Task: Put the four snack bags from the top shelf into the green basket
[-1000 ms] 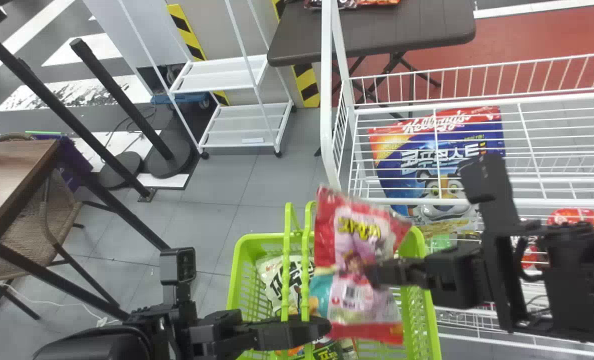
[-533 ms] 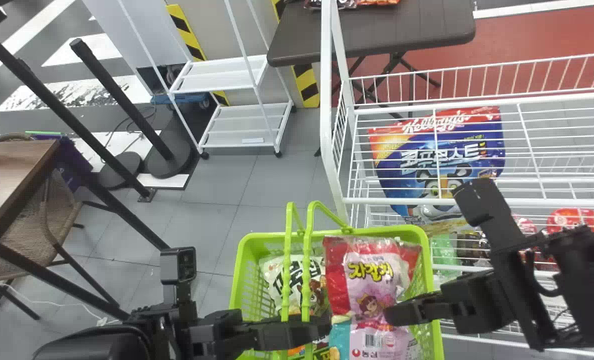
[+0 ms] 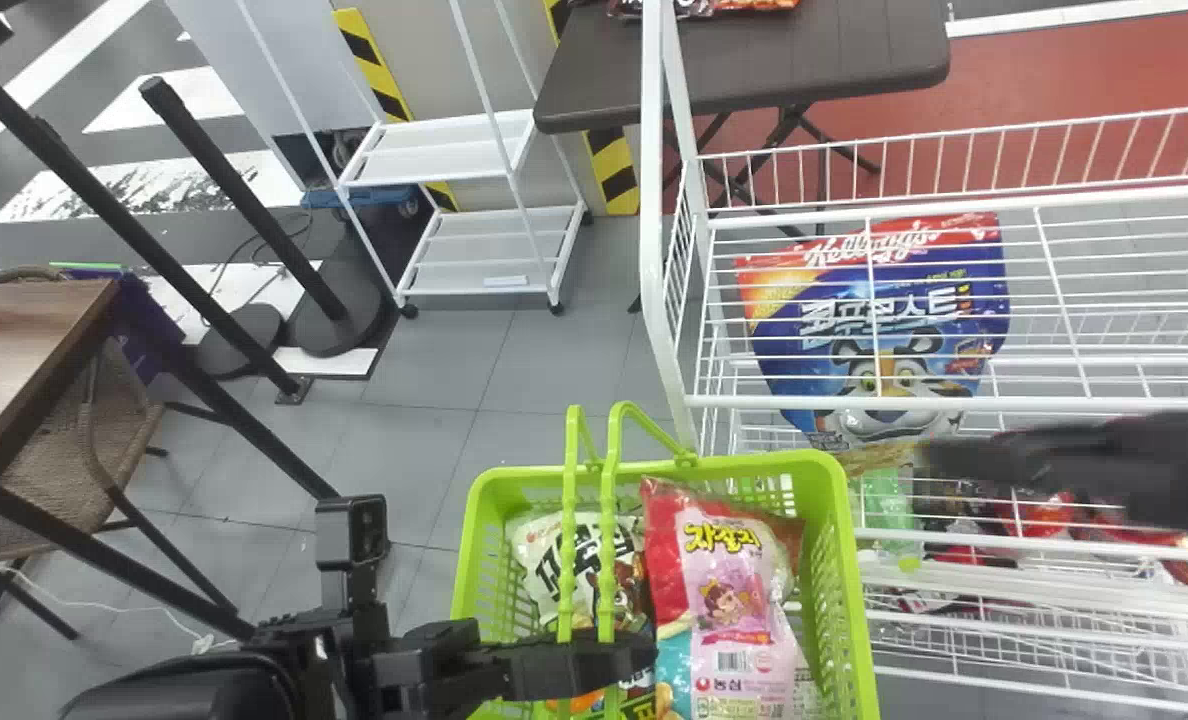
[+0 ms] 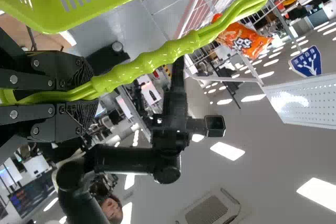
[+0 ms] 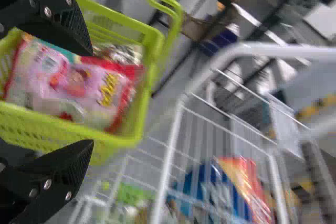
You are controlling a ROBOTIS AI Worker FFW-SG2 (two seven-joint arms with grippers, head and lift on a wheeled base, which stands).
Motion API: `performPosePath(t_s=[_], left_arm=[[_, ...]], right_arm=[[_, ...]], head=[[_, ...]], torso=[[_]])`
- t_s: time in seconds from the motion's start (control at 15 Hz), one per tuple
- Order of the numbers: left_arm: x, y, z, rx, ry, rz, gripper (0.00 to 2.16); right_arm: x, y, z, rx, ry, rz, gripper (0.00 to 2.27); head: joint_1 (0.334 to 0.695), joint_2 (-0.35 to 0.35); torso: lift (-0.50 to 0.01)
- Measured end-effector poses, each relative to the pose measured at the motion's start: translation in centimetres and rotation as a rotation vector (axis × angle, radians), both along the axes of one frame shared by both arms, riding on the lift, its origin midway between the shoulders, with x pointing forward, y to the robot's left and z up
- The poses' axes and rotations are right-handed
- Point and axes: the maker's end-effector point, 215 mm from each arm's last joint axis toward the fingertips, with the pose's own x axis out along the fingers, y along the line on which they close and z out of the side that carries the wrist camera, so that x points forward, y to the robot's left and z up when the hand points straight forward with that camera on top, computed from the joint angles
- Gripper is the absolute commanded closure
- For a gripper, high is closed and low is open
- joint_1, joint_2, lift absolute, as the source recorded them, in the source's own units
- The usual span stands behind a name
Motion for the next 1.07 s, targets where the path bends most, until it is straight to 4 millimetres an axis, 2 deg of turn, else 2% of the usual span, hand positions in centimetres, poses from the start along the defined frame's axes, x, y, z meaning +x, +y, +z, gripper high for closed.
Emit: performPosePath(t_s=[0.07, 0.13, 0.27, 0.33, 0.4, 0.6, 0.8, 1.07], left_arm=[[0.0, 0.0, 0.0, 0.0, 0.0, -0.002, 2.15], [0.0, -0.1, 0.0, 0.0, -0.001, -0.004, 2.15], [0.1, -0.2, 0.1, -0.001, -0.002, -0.008, 2.15], [0.1, -0.2, 0.1, -0.001, -0.002, -0.008, 2.15], [0.1, -0.1, 0.1, 0.0, -0.002, -0.007, 2.15], [0.0, 0.2, 0.1, 0.0, -0.001, -0.001, 2.15], [-0.1, 0.5, 0.2, -0.001, 0.0, 0.009, 2.15], [0.0, 0.7, 0.1, 0.0, -0.003, 0.013, 2.15]], right_arm=[[3.5, -4.3, 0.7, -0.052, -0.08, -0.127, 0.07], [7.0, -8.8, 1.3, -0.129, -0.171, -0.251, 0.07], [12.4, -15.7, 2.5, -0.262, -0.314, -0.416, 0.07], [14.6, -18.4, 2.7, -0.315, -0.351, -0.468, 0.07], [16.3, -20.3, 2.6, -0.35, -0.365, -0.501, 0.07], [20.5, -24.8, 1.2, -0.443, -0.358, -0.573, 0.07], [23.4, -27.7, 0.3, -0.506, -0.35, -0.609, 0.07], [25.9, -30.6, 0.0, -0.572, -0.331, -0.641, 0.08]], head=[[0.695, 0.188], [0.695, 0.059], [0.695, -0.032], [0.695, -0.07], [0.695, -0.118], [0.695, -0.16], [0.695, -0.187], [0.695, -0.217]], torso=[[0.0], [0.0], [0.0], [0.0], [0.0], [0.0], [0.0], [0.0]])
